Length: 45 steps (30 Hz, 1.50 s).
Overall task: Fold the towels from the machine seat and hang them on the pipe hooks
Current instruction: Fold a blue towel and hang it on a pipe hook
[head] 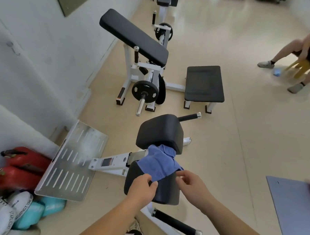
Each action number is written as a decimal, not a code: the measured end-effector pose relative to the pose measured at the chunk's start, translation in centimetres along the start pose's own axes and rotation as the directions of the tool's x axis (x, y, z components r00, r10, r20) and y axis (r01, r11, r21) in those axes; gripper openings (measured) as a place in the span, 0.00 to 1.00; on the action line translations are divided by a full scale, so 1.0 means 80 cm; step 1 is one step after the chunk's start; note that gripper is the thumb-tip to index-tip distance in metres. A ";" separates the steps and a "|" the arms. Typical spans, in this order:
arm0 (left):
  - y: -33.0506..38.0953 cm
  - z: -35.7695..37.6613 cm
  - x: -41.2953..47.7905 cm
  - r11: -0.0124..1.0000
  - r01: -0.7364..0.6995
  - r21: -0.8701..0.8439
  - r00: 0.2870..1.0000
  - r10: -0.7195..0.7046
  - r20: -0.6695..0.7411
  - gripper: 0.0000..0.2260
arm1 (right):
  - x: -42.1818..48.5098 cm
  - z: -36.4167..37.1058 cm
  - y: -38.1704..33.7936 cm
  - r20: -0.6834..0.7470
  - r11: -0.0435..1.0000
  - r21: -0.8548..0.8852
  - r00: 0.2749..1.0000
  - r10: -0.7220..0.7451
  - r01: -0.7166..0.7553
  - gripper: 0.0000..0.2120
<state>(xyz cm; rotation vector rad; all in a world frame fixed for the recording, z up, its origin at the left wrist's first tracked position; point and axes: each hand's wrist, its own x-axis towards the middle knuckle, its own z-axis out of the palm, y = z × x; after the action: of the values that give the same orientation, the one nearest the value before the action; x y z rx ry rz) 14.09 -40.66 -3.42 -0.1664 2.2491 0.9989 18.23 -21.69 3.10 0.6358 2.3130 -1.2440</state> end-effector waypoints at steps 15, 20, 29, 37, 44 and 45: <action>-0.002 0.043 0.091 0.900 0.334 -0.279 0.923 -0.372 -0.096 0.07 | 0.146 -0.026 -0.024 0.242 0.971 -0.237 0.970 0.021 0.039 0.14; 0.037 0.050 0.080 0.881 0.269 -0.389 0.882 -0.388 -0.268 0.05 | 0.192 -0.055 -0.017 0.404 0.922 -0.314 0.911 -0.086 0.227 0.08; 0.168 0.060 -0.049 0.907 -0.070 -0.416 0.721 -0.242 -0.649 0.09 | 0.176 -0.113 -0.078 0.624 0.798 -0.129 0.673 -0.397 0.589 0.18; 0.233 0.054 -0.175 0.965 -0.201 -0.169 0.583 -0.021 -0.812 0.13 | 0.080 -0.153 -0.176 0.917 0.403 0.071 0.099 -0.385 0.912 0.19; 0.204 0.088 -0.275 0.918 -0.133 -0.375 0.530 -0.254 -0.809 0.05 | 0.006 -0.154 -0.141 0.764 0.387 0.062 0.205 -0.611 0.920 0.03; 0.199 0.093 -0.289 0.907 -0.120 -0.404 0.566 -0.272 -0.779 0.05 | -0.007 -0.155 -0.140 0.762 0.424 0.065 0.229 -0.606 0.903 0.02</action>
<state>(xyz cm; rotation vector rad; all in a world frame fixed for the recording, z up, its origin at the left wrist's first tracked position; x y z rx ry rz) 30.05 -27.62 17.05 -1.1508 2.7399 1.5776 10.22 -16.77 16.94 -1.2022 2.0112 -0.9740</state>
